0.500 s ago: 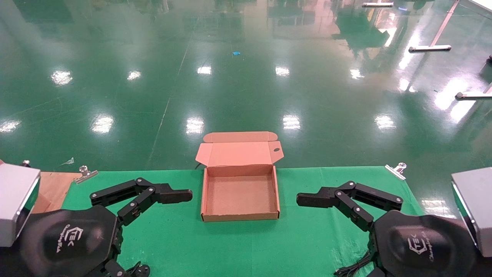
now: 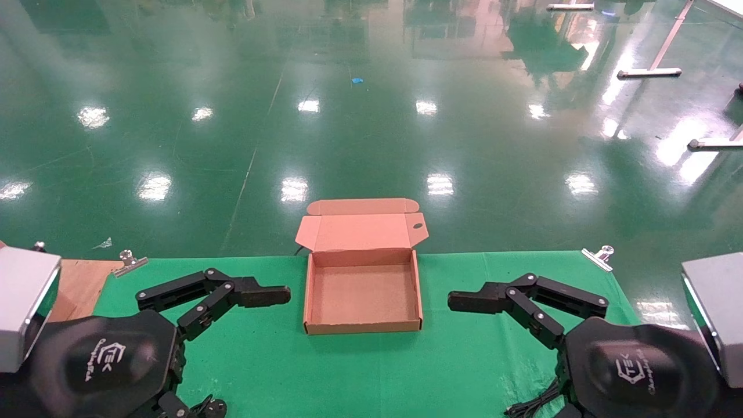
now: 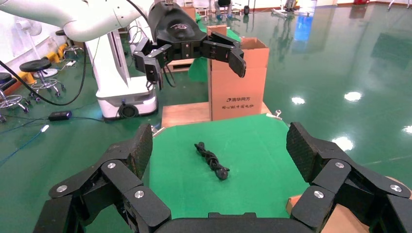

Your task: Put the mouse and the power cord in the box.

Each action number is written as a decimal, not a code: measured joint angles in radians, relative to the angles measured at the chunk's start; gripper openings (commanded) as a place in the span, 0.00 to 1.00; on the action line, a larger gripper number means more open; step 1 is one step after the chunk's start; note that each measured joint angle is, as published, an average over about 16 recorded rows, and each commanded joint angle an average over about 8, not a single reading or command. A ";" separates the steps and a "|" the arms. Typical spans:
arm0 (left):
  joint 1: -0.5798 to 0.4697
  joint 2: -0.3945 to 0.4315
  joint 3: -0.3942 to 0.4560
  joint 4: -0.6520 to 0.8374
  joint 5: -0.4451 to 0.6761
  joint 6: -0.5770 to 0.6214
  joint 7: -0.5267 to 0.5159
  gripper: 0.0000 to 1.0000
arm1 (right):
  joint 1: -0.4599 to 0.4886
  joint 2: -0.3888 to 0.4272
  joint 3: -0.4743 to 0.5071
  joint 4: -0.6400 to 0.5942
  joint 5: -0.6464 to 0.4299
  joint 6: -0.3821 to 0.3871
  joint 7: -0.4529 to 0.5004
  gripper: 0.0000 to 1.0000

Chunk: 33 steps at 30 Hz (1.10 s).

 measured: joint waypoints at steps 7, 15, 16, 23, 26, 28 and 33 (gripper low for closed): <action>-0.008 -0.001 0.013 -0.004 0.032 0.001 0.000 1.00 | 0.020 0.001 -0.018 0.004 -0.046 -0.012 -0.007 1.00; -0.058 -0.001 0.068 0.014 0.166 0.014 0.002 1.00 | 0.114 -0.017 -0.107 -0.015 -0.225 -0.052 -0.037 1.00; -0.068 0.000 0.079 0.020 0.192 0.017 0.003 1.00 | 0.132 -0.022 -0.125 -0.019 -0.260 -0.057 -0.043 1.00; -0.163 0.012 0.166 0.106 0.400 0.045 0.020 1.00 | 0.274 -0.081 -0.288 -0.061 -0.547 -0.080 -0.099 1.00; -0.212 0.022 0.212 0.154 0.508 0.053 0.037 1.00 | 0.333 -0.117 -0.365 -0.085 -0.679 -0.078 -0.130 1.00; -0.245 0.032 0.244 0.187 0.585 0.055 0.051 1.00 | 0.368 -0.143 -0.416 -0.104 -0.768 -0.073 -0.153 1.00; -0.316 0.070 0.326 0.268 0.773 0.043 0.093 1.00 | 0.437 -0.212 -0.523 -0.167 -0.966 -0.047 -0.219 1.00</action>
